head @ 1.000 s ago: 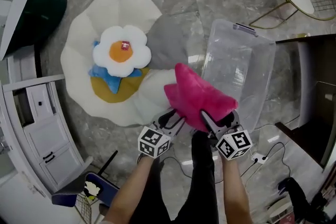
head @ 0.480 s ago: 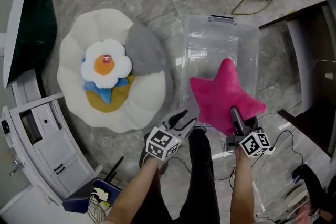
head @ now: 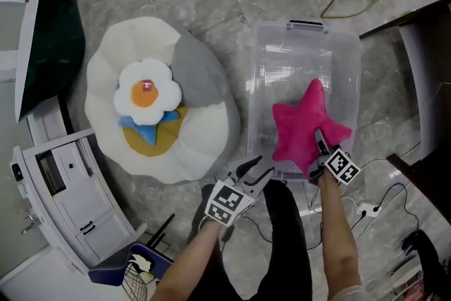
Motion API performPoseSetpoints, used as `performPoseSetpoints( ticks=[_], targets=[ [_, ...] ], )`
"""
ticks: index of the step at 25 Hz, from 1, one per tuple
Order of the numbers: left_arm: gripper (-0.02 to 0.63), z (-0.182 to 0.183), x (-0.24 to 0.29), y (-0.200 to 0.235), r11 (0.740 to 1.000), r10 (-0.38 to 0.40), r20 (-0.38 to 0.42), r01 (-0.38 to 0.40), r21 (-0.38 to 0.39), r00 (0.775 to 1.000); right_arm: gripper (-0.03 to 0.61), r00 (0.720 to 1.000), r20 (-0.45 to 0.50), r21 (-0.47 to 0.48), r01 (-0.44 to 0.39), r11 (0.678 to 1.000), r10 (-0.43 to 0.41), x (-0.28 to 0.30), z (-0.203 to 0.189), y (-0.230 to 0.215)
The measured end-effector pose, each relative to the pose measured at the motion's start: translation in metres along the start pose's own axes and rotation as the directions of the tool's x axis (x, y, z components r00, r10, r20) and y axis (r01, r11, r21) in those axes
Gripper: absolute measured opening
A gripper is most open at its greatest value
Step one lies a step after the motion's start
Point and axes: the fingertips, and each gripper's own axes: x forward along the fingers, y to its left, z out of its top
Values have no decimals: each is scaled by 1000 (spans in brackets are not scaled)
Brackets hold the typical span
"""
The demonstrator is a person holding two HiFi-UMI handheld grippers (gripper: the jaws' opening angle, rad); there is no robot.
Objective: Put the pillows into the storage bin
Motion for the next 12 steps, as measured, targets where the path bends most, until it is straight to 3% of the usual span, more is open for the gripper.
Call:
performPoseSetpoints(
  ticks=[4,9,12],
  targets=[
    [183,-1,0,11,999,33,0,-33,18,999,383,994,-105,-11,39,999,-40,39,-34,-12],
    [183,-18,-8,24,998,58,-9,-58,-39,998,383,985,-173,-23,6,1000,-10,73,-54,-1],
    [183,-28,-12,36,995,78,-10,-79,-65,997,388,978,-208,16,36,999,-32,93,-66,-7]
  ],
)
